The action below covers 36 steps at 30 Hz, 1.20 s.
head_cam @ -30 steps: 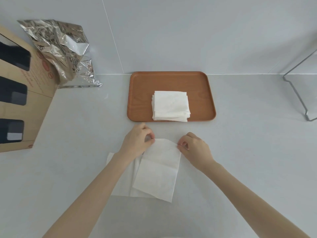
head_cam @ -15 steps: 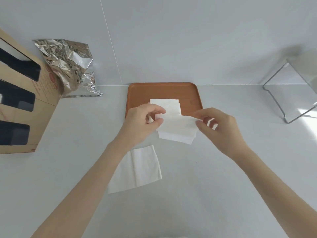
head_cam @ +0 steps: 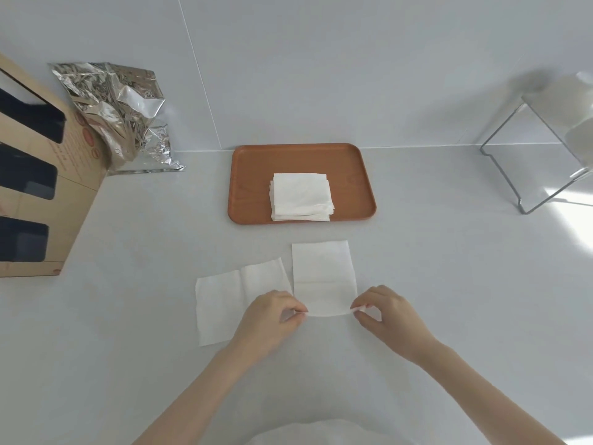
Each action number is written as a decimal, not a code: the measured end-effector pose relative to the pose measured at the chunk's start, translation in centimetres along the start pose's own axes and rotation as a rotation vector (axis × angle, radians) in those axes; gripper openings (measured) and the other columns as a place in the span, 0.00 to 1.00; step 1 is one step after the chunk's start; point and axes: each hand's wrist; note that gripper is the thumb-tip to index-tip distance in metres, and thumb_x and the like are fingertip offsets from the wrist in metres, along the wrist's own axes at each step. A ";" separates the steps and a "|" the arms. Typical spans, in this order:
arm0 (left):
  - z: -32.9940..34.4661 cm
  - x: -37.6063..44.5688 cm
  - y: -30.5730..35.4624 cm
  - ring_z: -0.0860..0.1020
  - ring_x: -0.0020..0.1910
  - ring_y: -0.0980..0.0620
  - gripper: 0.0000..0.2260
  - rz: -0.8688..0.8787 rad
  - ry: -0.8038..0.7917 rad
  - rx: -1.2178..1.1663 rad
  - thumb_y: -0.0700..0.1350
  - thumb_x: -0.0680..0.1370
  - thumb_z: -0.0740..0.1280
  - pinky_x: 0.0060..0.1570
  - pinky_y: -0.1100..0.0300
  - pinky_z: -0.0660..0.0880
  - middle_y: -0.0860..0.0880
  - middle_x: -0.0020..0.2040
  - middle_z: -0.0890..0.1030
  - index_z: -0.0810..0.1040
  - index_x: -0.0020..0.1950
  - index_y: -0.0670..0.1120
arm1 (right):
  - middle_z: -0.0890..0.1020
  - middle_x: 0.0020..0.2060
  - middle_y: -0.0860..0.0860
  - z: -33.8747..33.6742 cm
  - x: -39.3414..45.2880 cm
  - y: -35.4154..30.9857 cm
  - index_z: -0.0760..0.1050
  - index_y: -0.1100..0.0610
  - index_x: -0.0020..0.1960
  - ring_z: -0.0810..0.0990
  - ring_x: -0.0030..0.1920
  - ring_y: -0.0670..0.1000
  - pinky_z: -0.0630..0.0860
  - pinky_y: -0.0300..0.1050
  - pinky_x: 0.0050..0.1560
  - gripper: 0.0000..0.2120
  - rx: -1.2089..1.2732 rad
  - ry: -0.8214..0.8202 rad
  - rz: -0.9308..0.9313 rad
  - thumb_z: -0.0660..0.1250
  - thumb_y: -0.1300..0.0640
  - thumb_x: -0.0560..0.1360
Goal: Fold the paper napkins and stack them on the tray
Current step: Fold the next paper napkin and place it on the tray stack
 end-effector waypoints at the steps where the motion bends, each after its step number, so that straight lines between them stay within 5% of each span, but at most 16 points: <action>1: -0.3 0.2 0.1 0.78 0.46 0.55 0.04 0.008 0.011 -0.007 0.41 0.73 0.68 0.46 0.70 0.69 0.48 0.45 0.83 0.82 0.45 0.46 | 0.82 0.41 0.50 -0.2 0.2 -0.1 0.79 0.55 0.45 0.77 0.45 0.51 0.74 0.44 0.44 0.04 0.000 0.016 -0.011 0.67 0.62 0.72; 3: -1.2 1.0 0.6 0.77 0.40 0.62 0.04 0.024 0.042 -0.029 0.41 0.72 0.68 0.40 0.77 0.67 0.51 0.42 0.83 0.82 0.43 0.47 | 0.80 0.37 0.47 -1.0 0.9 -0.4 0.79 0.56 0.44 0.76 0.43 0.51 0.72 0.37 0.41 0.03 0.012 0.059 -0.029 0.68 0.61 0.72; 6: -3.1 3.0 1.4 0.77 0.37 0.61 0.04 0.058 0.103 -0.055 0.40 0.72 0.68 0.35 0.78 0.66 0.54 0.36 0.81 0.81 0.40 0.49 | 0.75 0.34 0.41 -2.7 2.8 -0.7 0.79 0.56 0.43 0.75 0.40 0.49 0.67 0.27 0.38 0.02 0.045 0.134 -0.036 0.68 0.62 0.71; 9: -4.3 5.6 1.8 0.78 0.36 0.56 0.04 0.075 0.156 -0.034 0.40 0.72 0.68 0.36 0.75 0.69 0.53 0.37 0.82 0.81 0.41 0.48 | 0.81 0.37 0.50 -3.6 5.6 -0.4 0.78 0.57 0.43 0.76 0.41 0.50 0.66 0.33 0.37 0.02 0.059 0.179 -0.038 0.67 0.62 0.72; 12: -4.3 8.0 1.4 0.79 0.39 0.49 0.03 0.037 0.163 0.002 0.40 0.72 0.67 0.45 0.57 0.75 0.47 0.40 0.84 0.81 0.43 0.45 | 0.82 0.40 0.54 -3.4 8.2 0.3 0.78 0.57 0.44 0.76 0.42 0.51 0.70 0.42 0.41 0.02 0.068 0.193 -0.005 0.66 0.61 0.72; 15: -3.6 9.8 0.4 0.78 0.40 0.47 0.04 -0.004 0.159 0.034 0.39 0.73 0.67 0.47 0.50 0.77 0.44 0.42 0.84 0.81 0.44 0.44 | 0.82 0.40 0.56 -2.5 10.1 1.1 0.78 0.59 0.44 0.76 0.44 0.55 0.74 0.51 0.42 0.03 0.018 0.189 0.024 0.66 0.62 0.72; 24: -2.0 10.6 -0.5 0.71 0.38 0.51 0.10 -0.007 0.205 0.125 0.39 0.72 0.67 0.44 0.54 0.73 0.43 0.46 0.76 0.77 0.52 0.44 | 0.77 0.54 0.58 -0.9 11.2 2.3 0.71 0.61 0.57 0.75 0.51 0.59 0.68 0.45 0.41 0.14 -0.195 0.192 -0.048 0.66 0.62 0.72; 30: -2.2 8.3 0.0 0.75 0.40 0.49 0.01 0.108 0.191 0.133 0.42 0.72 0.69 0.42 0.54 0.72 0.47 0.43 0.78 0.80 0.42 0.46 | 0.82 0.44 0.53 -2.7 8.3 1.9 0.78 0.56 0.45 0.77 0.46 0.56 0.70 0.46 0.43 0.05 -0.208 0.139 -0.188 0.69 0.60 0.70; 33: -0.8 6.5 -0.5 0.76 0.46 0.49 0.03 0.135 0.101 0.173 0.43 0.72 0.69 0.45 0.55 0.73 0.46 0.45 0.80 0.81 0.43 0.45 | 0.83 0.46 0.52 -1.7 6.5 2.5 0.78 0.55 0.44 0.78 0.48 0.56 0.69 0.46 0.46 0.05 -0.277 0.009 -0.202 0.71 0.60 0.68; 36: 0.0 5.4 -0.9 0.76 0.47 0.47 0.05 0.174 0.114 0.233 0.43 0.70 0.70 0.44 0.56 0.73 0.46 0.45 0.81 0.81 0.44 0.44 | 0.84 0.44 0.53 -1.0 5.6 2.8 0.79 0.56 0.42 0.81 0.45 0.56 0.74 0.48 0.45 0.06 -0.296 0.047 -0.223 0.74 0.63 0.66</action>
Point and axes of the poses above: each hand's wrist, its own x-axis towards the middle knuckle, its own z-axis out of the palm, y = z × x
